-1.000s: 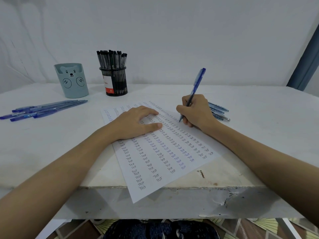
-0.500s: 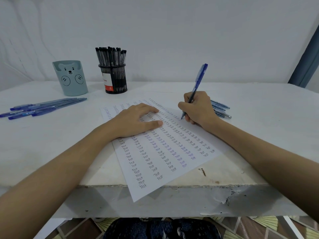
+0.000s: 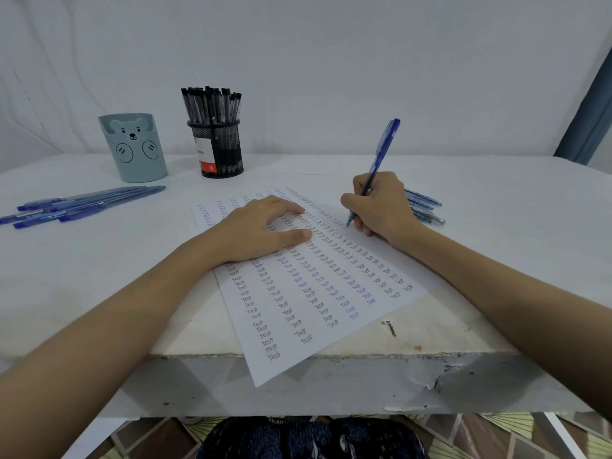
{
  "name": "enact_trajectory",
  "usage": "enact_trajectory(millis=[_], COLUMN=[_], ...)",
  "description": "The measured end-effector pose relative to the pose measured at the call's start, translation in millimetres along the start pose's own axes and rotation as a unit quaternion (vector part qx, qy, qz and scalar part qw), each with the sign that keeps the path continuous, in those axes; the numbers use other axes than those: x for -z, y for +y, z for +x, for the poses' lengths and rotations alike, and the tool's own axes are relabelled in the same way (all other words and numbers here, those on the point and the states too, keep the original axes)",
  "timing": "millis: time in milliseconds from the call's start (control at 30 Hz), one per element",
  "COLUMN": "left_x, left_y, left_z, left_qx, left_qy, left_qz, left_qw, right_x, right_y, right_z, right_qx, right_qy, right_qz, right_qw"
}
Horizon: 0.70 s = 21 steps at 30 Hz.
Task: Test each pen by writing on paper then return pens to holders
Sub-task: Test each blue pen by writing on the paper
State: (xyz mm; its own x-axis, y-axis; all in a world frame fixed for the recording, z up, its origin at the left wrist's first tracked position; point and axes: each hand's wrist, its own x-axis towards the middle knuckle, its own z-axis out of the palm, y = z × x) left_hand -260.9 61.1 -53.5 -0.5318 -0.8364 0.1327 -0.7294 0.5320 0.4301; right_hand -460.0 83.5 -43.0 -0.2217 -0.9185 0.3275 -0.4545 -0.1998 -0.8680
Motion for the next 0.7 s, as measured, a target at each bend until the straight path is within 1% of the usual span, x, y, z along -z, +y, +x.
enact_trajectory(millis=[100, 200, 300, 400, 533, 633, 700], left_x=[0, 1, 1, 2, 3, 4, 5], left_y=[0, 0, 2, 1, 2, 3, 2], left_z=[0, -1, -2, -4, -5, -5, -6], left_qx=[0.003, 0.002, -0.003, -0.007, -0.003, 0.018, 0.025], left_qy=[0.000, 0.000, 0.003, 0.007, 0.004, 0.008, 0.015], left_qz=[0.001, 0.000, -0.003, -0.023, -0.021, 0.016, 0.027], left_qw=[1.000, 1.000, 1.000, 1.000, 1.000, 1.000, 0.999], right_x=[0, 3, 9, 16, 22, 24, 29], right_y=[-1, -1, -6, -10, -13, -15, -16], right_z=[-1, 0, 3, 7, 7, 6, 5], right_qx=[0.005, -0.034, -0.084, -0.101, -0.107, -0.111, -0.104], right_qy=[0.007, 0.023, 0.022, 0.014, -0.016, -0.033, -0.073], right_qz=[-0.002, 0.043, 0.101, 0.116, 0.165, 0.162, 0.172], right_qw=[1.000, 0.998, 0.991, 0.988, 0.980, 0.980, 0.977])
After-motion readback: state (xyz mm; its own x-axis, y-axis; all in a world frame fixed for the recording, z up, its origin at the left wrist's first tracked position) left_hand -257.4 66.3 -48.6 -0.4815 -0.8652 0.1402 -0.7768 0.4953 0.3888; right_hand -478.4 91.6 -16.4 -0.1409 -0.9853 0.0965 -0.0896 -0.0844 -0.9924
